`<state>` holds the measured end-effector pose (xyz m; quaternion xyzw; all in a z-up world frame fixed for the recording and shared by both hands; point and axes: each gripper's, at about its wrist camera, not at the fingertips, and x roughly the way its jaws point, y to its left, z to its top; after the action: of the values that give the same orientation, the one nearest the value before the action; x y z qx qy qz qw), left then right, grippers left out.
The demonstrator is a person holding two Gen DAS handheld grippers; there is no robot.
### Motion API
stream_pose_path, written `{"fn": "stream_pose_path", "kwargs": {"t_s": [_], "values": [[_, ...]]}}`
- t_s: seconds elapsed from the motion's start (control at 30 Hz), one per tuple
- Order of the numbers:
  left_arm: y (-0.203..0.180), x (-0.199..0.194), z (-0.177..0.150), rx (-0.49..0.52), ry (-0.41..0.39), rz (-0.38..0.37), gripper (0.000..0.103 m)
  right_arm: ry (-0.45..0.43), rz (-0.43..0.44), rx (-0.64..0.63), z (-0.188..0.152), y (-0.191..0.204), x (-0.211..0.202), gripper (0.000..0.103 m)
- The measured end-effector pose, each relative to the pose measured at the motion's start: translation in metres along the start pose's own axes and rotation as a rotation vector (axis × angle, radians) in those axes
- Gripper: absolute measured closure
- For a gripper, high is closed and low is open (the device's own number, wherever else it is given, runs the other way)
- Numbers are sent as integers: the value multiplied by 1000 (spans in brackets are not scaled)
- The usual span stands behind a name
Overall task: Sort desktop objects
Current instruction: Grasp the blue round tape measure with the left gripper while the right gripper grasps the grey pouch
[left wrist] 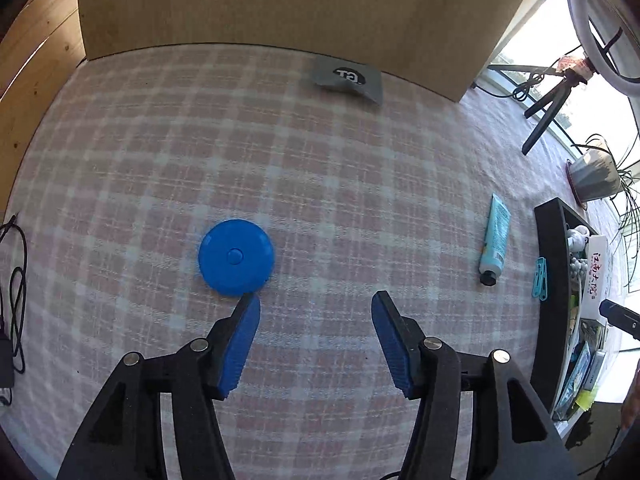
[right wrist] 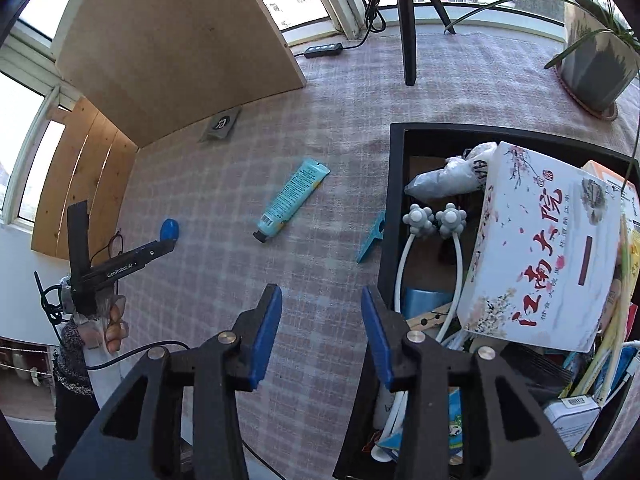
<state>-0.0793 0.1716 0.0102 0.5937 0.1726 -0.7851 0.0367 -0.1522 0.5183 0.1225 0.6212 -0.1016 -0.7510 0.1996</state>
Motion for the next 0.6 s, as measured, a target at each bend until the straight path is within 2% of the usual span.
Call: {"fn": "stream_pose_path", "kwargs": {"t_s": [0.17,0.3,0.53,0.6], "values": [[33,9,6,-70,9,15,42,60,31,23,17,12,32,61],[38,16,10,-74,10,19,39,70,47,-13,37,38,45,61],[31,32,11,-41,32,25,37,60,25,-170,93,112,76,60],[30,35,12,-34,29,40,37,61,12,-223,111,135,89,57]]}}
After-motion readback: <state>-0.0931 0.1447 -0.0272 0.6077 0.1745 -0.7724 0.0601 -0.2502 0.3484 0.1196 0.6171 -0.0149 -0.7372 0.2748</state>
